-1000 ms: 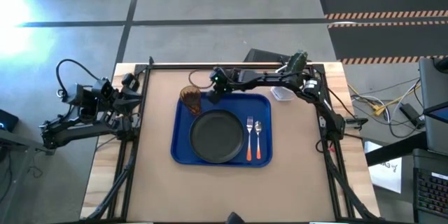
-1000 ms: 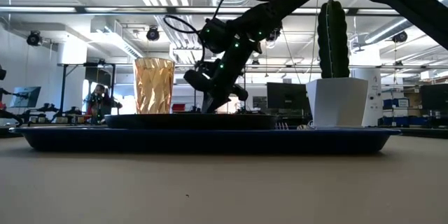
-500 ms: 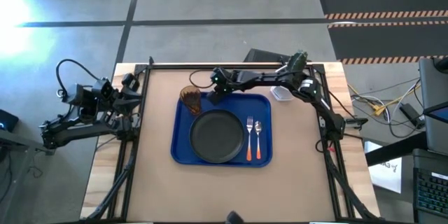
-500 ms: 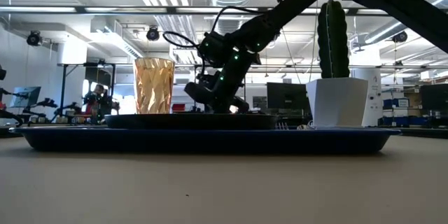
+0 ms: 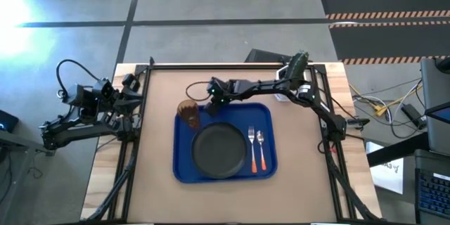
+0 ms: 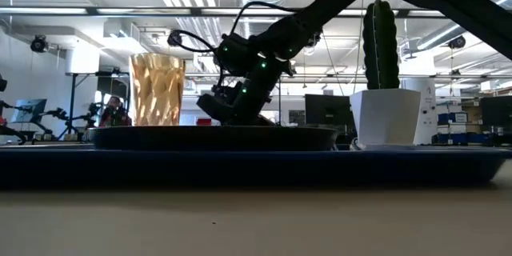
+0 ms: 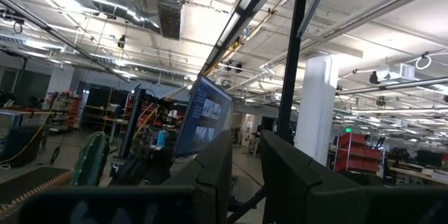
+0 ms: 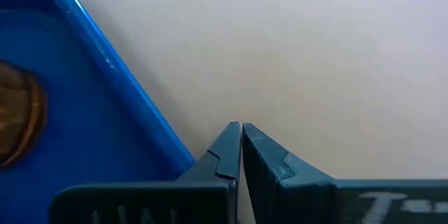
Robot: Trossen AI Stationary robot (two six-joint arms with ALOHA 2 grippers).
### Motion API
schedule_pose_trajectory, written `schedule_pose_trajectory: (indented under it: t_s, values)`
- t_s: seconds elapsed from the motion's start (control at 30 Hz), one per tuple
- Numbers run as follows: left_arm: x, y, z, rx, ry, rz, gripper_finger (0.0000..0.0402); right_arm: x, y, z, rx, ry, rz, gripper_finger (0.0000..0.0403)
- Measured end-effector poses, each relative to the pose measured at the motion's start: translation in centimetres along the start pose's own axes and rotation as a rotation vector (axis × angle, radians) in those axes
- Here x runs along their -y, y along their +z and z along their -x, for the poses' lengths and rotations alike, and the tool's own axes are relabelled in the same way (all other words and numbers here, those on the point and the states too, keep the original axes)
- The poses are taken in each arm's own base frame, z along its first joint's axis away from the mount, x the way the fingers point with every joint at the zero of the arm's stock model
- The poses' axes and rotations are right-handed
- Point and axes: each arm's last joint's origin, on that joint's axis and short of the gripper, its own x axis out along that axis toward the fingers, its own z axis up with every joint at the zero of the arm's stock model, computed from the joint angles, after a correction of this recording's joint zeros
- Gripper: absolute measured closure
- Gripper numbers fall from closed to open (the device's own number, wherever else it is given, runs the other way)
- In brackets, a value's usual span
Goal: Pick and place plate/cup/fork/spoon on tray
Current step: Adjust the blue tray on the table
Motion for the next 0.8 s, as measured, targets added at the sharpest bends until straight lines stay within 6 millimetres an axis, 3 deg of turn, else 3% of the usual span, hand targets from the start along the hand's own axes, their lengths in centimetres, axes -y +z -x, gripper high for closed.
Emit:
schedule_pose_trajectory:
  t_s: [0.17, 0.33, 0.47, 0.6, 0.7, 0.8]
  values:
    - [0.0, 0.0, 0.0, 0.000, 0.000, 0.000, 0.0343, -1.0, -0.4, 0.0, 0.003, -0.013, 0.028, 0.0394]
    - [0.0, 0.0, 0.0, 0.000, -0.001, 0.001, 0.0343, -0.4, -0.1, 0.3, 0.016, -0.036, 0.017, 0.0394]
    - [0.0, -0.1, 0.0, -0.010, -0.016, 0.003, 0.0343, 0.1, 0.8, 1.7, 0.047, -0.053, 0.028, 0.0394]
    - [-0.1, -0.5, 0.0, -0.060, -0.010, 0.020, 0.0343, -0.6, 3.0, 6.2, 0.164, 0.002, 0.089, 0.0394]
    - [-0.2, -0.9, 0.0, -0.101, 0.001, 0.035, 0.0343, -2.5, 4.3, 11.5, 0.263, 0.123, 0.194, 0.0394]
    - [-0.3, -1.2, 0.1, -0.123, 0.009, 0.045, 0.0343, -4.6, 4.7, 18.0, 0.373, 0.233, 0.308, 0.0394]
